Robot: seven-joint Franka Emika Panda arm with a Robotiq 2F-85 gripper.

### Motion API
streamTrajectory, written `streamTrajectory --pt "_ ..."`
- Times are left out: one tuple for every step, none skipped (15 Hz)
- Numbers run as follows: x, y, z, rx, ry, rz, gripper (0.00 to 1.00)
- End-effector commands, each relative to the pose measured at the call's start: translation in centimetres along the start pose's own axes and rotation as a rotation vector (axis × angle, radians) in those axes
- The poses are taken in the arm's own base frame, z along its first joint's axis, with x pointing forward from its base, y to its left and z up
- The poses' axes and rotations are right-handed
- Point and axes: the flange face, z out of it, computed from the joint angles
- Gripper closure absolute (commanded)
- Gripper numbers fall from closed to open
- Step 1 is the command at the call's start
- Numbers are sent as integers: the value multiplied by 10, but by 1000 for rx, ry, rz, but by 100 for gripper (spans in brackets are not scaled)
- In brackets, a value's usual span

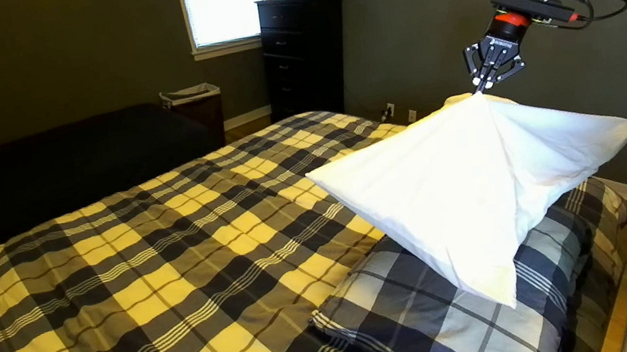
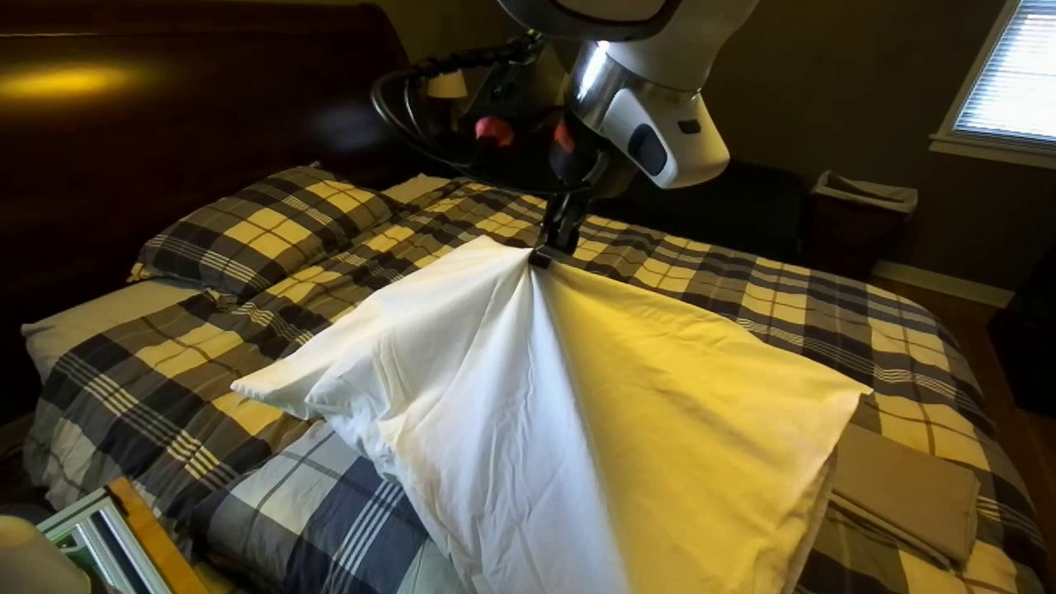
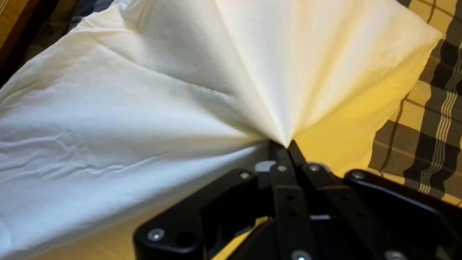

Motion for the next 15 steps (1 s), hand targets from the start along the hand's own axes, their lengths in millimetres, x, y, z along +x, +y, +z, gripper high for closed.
streamTrajectory --pt "-10 2 -14 -16 0 -35 99" --pt "-10 2 -14 -20 0 -40 99" --pt "-10 2 -14 -21 5 -43 99" --pt "-10 2 -14 -24 5 -48 99" --pt "-10 2 -14 -27 4 -50 99" --pt "-10 3 -14 -33 3 -47 89" --pt "-9 4 -15 -57 25 -40 71" --pt "-9 3 -18 -41 28 -43 65" --pt "-11 2 -20 -34 37 -43 59" --pt "-12 1 -24 -22 40 -41 50" --pt "-13 1 -27 -11 51 -43 43" --pt "-15 0 -29 -3 55 -41 34" --pt "-15 0 -31 1 62 -41 28" --pt "-17 0 -33 5 65 -41 21" --pt "-17 0 -35 4 70 -38 12"
